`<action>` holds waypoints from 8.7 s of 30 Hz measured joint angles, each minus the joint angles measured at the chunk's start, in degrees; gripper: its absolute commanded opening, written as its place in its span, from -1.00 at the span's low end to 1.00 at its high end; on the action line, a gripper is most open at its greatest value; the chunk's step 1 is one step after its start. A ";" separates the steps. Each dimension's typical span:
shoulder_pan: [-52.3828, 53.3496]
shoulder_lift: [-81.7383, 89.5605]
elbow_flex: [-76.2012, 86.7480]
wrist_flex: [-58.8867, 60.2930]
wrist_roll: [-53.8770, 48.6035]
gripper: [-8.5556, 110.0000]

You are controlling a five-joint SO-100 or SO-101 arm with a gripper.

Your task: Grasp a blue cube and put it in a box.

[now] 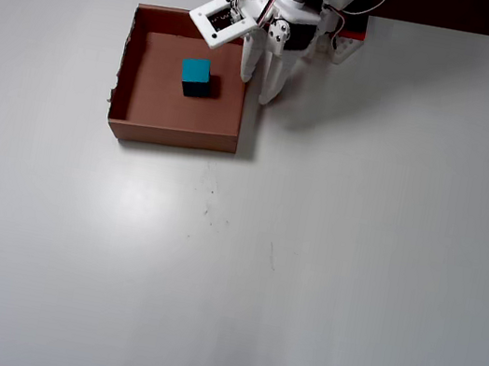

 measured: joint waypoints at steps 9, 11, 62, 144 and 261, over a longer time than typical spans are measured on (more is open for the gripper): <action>0.00 0.00 2.99 -3.78 0.00 -0.56; 0.00 0.00 2.99 -3.78 0.00 -0.55; -0.70 0.00 2.99 -4.31 0.00 -0.45; -3.25 0.00 2.99 -3.96 0.00 -0.45; -3.25 0.00 2.99 -3.96 0.00 -0.45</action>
